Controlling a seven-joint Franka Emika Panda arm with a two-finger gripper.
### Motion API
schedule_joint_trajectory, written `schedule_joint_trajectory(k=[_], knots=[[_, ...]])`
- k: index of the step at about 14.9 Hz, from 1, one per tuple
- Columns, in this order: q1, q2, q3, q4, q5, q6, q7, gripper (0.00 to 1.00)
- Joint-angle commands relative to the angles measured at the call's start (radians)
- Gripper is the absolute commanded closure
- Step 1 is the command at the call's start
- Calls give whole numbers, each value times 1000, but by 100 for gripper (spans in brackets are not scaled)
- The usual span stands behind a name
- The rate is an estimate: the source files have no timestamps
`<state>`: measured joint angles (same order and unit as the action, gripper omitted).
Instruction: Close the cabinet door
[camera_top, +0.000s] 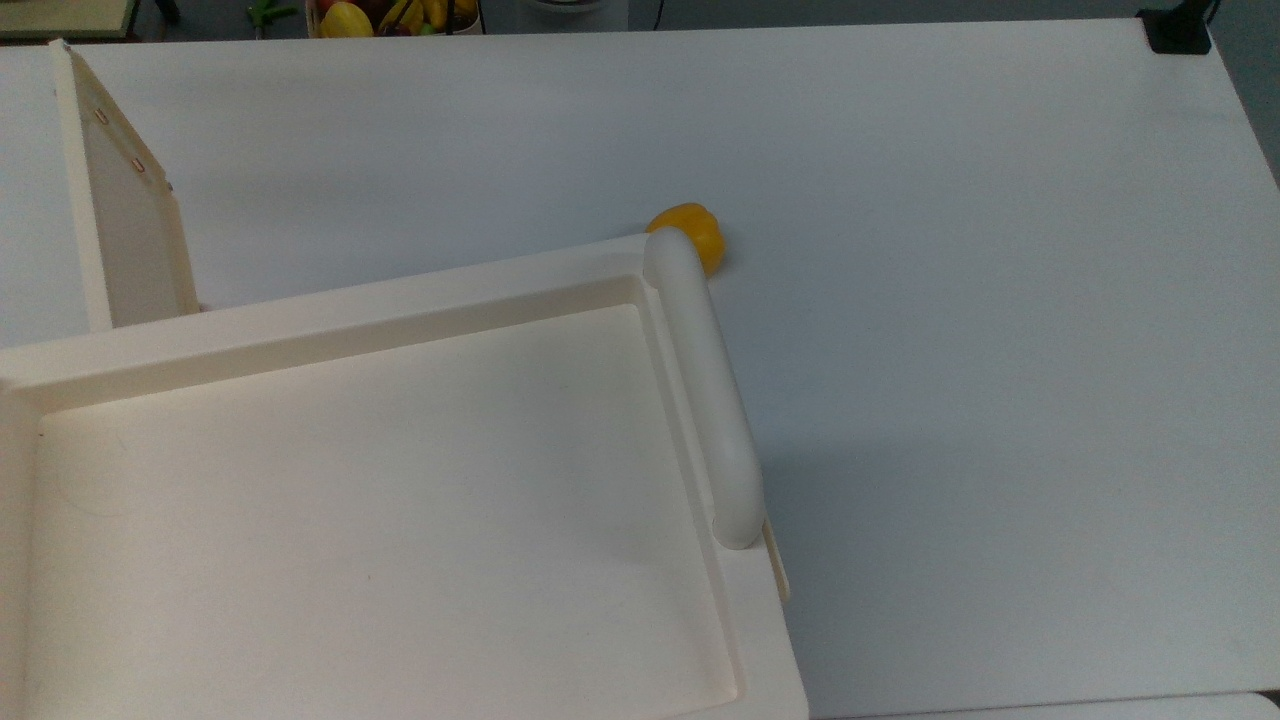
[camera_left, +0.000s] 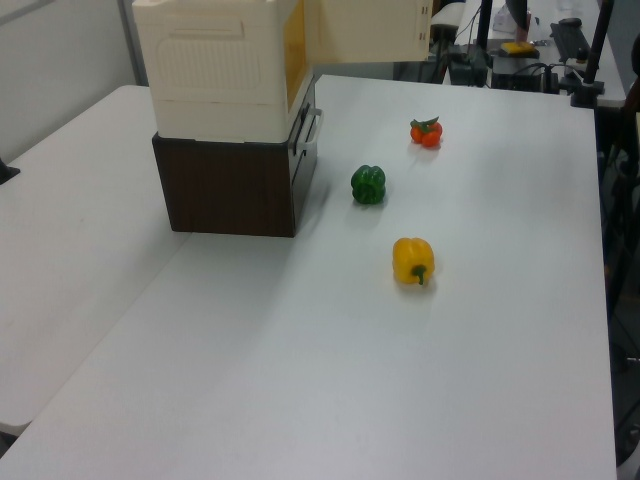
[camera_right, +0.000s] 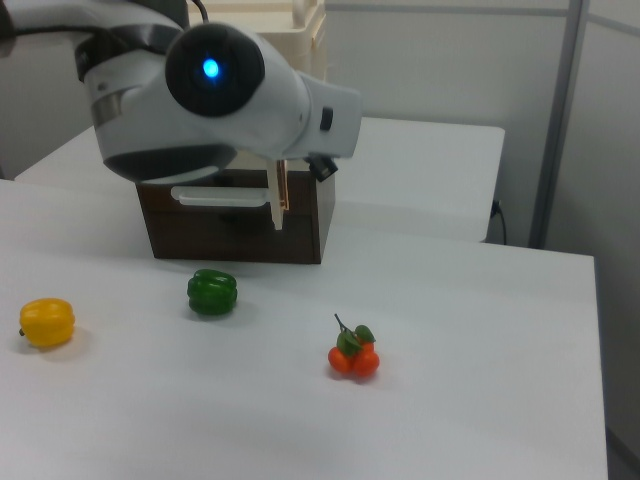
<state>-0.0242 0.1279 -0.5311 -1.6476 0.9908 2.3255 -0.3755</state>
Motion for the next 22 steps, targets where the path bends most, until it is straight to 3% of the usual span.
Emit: schedule_joint_trajectory(k=[1, 7, 14, 18, 22], knots=[[9, -14, 6, -29, 49, -56, 82, 100], [10, -24, 26, -29, 48, -222, 128, 100], [12, -19, 160, -26, 43, -212, 190, 100], [47, -13, 192, -18, 48, -203, 201, 100], [55, 16, 308, -1, 52, -16, 201, 100]])
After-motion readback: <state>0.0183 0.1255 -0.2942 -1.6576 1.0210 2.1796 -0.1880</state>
